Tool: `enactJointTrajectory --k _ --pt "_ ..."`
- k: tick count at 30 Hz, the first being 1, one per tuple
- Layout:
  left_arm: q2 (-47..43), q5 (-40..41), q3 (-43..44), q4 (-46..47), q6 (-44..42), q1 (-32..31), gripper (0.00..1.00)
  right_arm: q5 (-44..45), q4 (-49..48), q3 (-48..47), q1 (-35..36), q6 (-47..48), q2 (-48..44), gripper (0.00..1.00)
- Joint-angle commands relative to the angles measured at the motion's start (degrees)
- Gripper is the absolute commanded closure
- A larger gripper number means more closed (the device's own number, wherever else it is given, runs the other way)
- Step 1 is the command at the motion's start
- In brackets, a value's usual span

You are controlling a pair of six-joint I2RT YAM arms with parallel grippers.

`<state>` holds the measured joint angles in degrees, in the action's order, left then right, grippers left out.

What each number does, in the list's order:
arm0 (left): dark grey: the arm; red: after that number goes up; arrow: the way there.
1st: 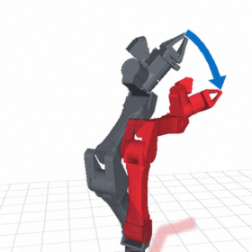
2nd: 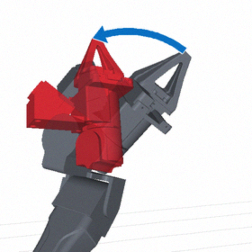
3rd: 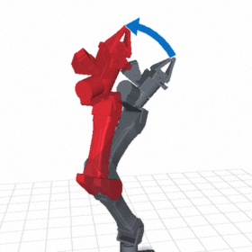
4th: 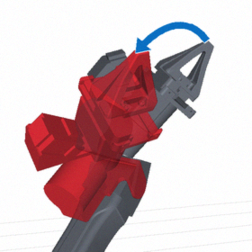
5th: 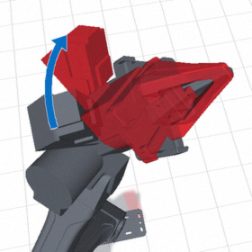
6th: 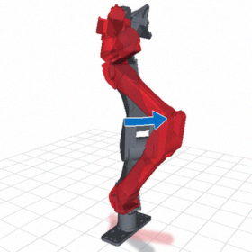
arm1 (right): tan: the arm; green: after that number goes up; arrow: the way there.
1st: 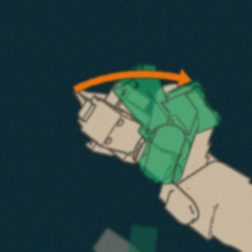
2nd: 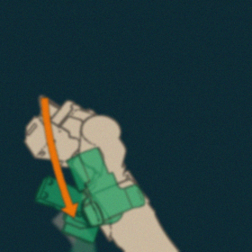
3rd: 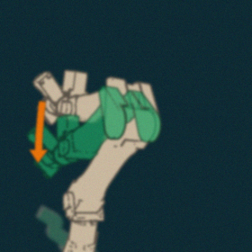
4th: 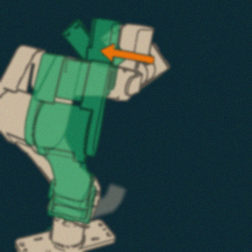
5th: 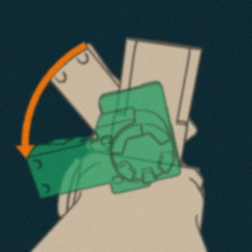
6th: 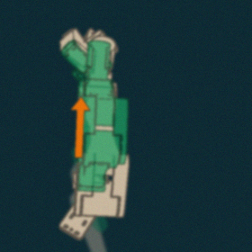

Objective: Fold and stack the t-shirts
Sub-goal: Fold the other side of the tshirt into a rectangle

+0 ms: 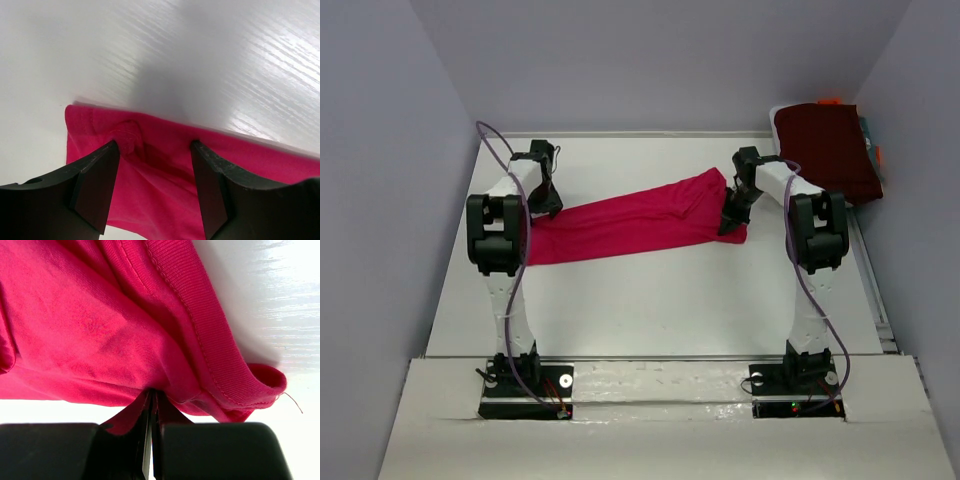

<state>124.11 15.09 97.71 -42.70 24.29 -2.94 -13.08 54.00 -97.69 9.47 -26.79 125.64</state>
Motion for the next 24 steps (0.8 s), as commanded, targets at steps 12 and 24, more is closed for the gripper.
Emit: enactJointTrajectory --k 12,24 --pt "-9.9 0.5 -8.2 1.4 0.7 7.2 0.29 3.8 -1.7 0.4 0.5 0.9 3.2 0.92" --pt "-17.6 2.6 -0.9 -0.9 -1.1 -0.7 0.3 4.1 -2.4 0.1 0.5 0.8 2.2 0.92"
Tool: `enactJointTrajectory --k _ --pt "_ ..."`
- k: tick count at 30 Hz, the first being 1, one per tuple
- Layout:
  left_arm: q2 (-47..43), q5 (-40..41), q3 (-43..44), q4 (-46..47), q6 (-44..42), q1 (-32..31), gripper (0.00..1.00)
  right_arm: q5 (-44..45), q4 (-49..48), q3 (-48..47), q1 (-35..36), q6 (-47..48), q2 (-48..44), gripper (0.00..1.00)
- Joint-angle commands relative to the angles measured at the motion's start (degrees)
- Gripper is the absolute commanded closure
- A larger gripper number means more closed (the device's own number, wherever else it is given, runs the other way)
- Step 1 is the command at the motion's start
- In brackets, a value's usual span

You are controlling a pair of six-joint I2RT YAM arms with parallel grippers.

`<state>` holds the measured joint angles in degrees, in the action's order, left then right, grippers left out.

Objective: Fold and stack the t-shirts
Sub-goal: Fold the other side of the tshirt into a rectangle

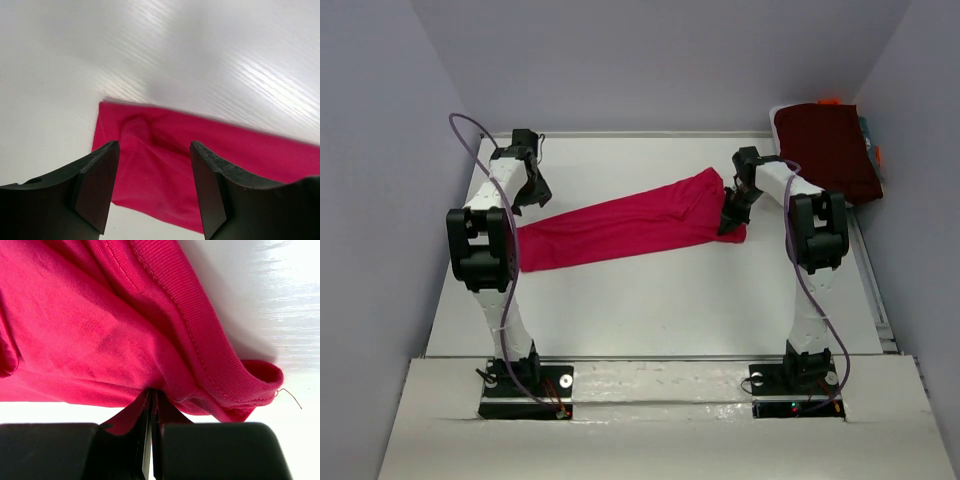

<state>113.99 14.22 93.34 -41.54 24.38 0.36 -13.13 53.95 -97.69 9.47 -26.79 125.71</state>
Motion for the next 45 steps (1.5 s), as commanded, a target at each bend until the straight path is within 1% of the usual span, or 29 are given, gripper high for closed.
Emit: enactJointTrajectory --k 1,2,4,6,8,14,18,22,26,37,45 --pt "-8.3 3.7 3.4 -2.2 -1.4 -5.6 0.3 4.2 -2.4 -0.3 0.5 0.8 1.4 0.92" --pt "-8.6 3.5 3.3 -2.6 -1.5 -6.2 0.3 4.2 -2.3 -0.8 0.5 0.8 1.1 0.92" --pt "-8.6 -0.3 2.2 -3.3 -2.1 -7.7 0.3 3.6 -1.7 -2.5 0.5 0.9 0.9 0.92" --pt "-8.4 -2.2 0.7 -4.1 -2.2 -9.0 0.3 2.8 -1.7 -4.1 0.5 0.9 0.7 0.92" --pt "-8.4 -1.0 -1.5 -4.2 -2.7 -11.2 0.3 0.7 -1.9 -5.2 0.5 0.7 0.8 0.92" --pt "-8.2 -2.1 -5.9 -2.8 -2.8 -14.0 0.3 -2.3 -3.1 -7.5 2.3 -0.2 0.9 0.92" --pt "-6.3 -3.1 -5.6 -3.5 -3.4 -15.9 0.31 -3.1 -2.7 -10.3 4.5 -0.5 1.6 0.92" --pt "-4.0 -1.9 -5.2 -4.6 -4.2 -17.4 0.31 -4.5 -2.0 -12.8 5.2 -1.1 3.6 0.92" --pt "-2.2 -1.7 -5.8 -4.6 -4.1 -17.9 0.31 -6.2 -2.9 -14.2 7.2 -2.0 5.1 0.92" --pt "0.1 -2.8 -7.2 -3.8 -3.8 -19.0 0.31 -8.3 -3.5 -19.0 9.0 -2.7 9.6 0.92" --pt "0.8 -2.7 -8.1 -3.5 -4.0 -19.5 0.31 -8.6 -2.8 -26.8 9.0 -3.4 12.2 0.92"
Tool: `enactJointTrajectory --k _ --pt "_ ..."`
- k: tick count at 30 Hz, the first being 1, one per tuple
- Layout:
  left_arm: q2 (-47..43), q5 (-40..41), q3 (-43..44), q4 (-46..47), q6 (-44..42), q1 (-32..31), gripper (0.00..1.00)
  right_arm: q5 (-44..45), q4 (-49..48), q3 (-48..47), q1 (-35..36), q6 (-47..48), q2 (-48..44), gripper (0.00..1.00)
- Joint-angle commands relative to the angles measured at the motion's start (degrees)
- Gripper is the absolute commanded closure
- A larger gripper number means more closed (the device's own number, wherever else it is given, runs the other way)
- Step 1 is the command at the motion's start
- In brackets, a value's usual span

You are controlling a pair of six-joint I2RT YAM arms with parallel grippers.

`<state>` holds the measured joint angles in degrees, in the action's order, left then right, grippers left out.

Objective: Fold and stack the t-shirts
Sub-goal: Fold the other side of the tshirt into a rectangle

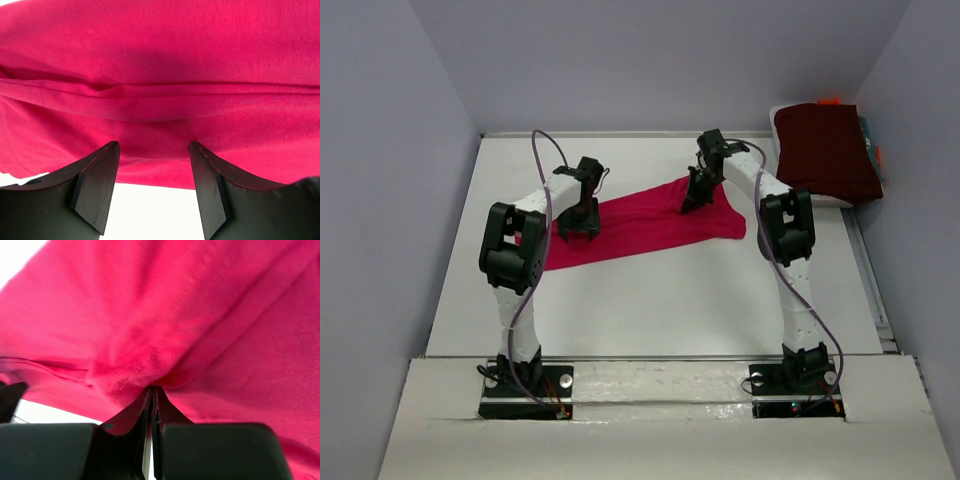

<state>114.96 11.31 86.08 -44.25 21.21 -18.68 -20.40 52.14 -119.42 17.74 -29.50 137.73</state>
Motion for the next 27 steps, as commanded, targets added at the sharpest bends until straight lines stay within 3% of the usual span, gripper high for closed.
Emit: enactJointTrajectory --k 1,15,27 --pt "-0.1 0.2 -0.8 -0.8 -0.8 -0.5 0.31 -1.5 -0.9 -6.7 0.7 -0.8 0.6 0.91" --pt "0.9 0.6 0.7 -1.3 -0.9 -1.0 0.31 -5.7 -2.3 -16.4 0.7 -2.2 5.3 0.86" --pt "1.4 0.5 0.8 -0.8 -1.2 -1.0 0.31 -4.1 -2.0 -13.4 1.2 -1.1 2.0 0.85"
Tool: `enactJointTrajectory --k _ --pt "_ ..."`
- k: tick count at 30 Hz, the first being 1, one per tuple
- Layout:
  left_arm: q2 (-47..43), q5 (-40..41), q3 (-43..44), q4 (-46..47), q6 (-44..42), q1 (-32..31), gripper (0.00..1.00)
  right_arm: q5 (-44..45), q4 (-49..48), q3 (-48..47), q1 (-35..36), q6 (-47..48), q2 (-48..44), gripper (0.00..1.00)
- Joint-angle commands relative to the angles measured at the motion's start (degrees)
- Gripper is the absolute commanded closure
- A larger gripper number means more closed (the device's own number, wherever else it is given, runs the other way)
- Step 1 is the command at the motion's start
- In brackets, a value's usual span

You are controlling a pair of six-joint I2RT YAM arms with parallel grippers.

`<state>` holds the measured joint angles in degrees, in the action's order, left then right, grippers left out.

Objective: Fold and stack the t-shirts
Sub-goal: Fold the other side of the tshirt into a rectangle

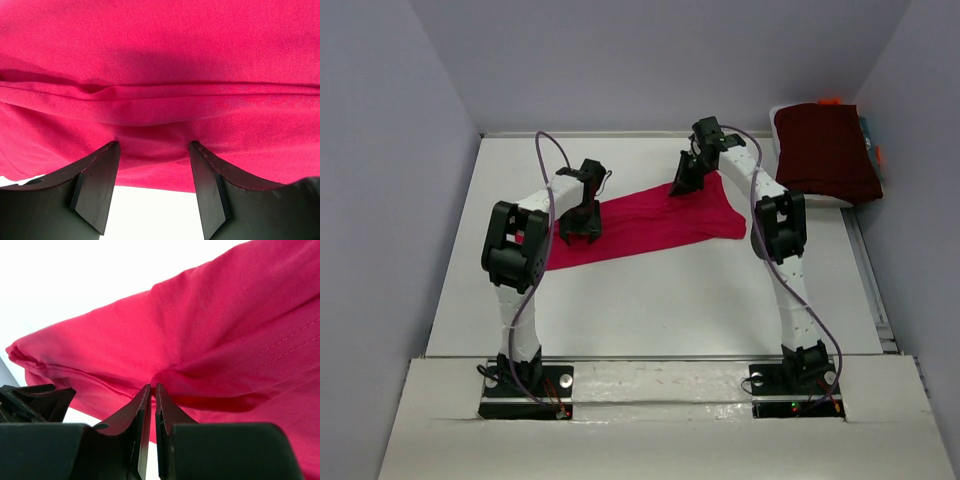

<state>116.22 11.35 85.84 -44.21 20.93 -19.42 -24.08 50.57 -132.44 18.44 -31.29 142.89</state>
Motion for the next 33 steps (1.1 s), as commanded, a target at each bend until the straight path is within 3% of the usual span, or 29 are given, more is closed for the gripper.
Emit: enactJointTrajectory --k 1,22,33 --pt "0.1 0.3 1.2 -1.0 -0.9 -0.3 0.31 -0.7 -0.3 -0.8 0.5 0.7 -2.9 0.85" --pt "-0.6 0.4 -0.6 -0.2 -0.7 -0.3 0.31 -9.9 -2.4 -8.5 0.5 -0.4 4.6 0.81" --pt "-0.7 0.0 -2.1 0.9 -0.6 -0.3 0.31 0.4 -0.8 7.7 0.5 3.5 -10.2 0.8"
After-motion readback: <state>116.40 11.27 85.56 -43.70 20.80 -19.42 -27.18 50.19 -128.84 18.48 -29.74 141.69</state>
